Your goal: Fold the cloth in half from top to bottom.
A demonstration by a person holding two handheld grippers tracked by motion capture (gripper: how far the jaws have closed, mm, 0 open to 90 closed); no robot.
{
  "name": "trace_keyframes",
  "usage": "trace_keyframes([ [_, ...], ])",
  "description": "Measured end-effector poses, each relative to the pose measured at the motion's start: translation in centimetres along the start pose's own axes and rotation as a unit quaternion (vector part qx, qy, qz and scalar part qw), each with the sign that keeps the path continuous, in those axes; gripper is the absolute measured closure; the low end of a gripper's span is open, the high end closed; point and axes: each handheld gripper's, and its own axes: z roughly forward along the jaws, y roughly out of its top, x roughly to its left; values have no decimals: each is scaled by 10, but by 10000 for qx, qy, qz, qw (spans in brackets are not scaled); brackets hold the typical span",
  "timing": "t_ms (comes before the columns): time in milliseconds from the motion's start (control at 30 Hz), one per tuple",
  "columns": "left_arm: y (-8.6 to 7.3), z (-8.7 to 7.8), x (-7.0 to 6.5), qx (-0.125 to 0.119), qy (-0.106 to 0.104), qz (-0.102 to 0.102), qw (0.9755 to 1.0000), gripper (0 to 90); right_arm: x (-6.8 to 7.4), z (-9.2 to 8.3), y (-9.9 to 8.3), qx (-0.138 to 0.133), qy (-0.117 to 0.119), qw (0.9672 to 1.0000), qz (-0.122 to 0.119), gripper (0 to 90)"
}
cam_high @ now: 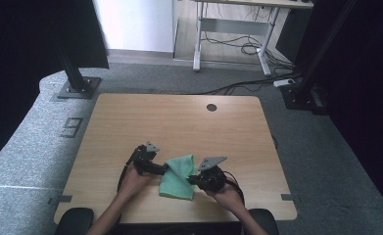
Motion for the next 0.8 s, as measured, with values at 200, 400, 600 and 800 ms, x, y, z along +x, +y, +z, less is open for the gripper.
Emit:
trace_keyframes([
  [200, 0, 0, 1, 9, -60, 47, 10000, 5, 2, 9, -13, 140, 7, 9999, 82, 848],
  [400, 0, -3, 3, 44, -272, 80, 9996, 4, 5, 17, -22, 290, 18, 9995, 120, 845],
  [600, -3, -13, 2, 159, -408, 113, 9990, 10, 5, 20, -23, 345, -85, 9993, 132, 847],
  [800, 1, -26, 3, 18, -435, 193, 9989, 13, -5, 25, -18, 351, -242, 9990, 98, 848],
])
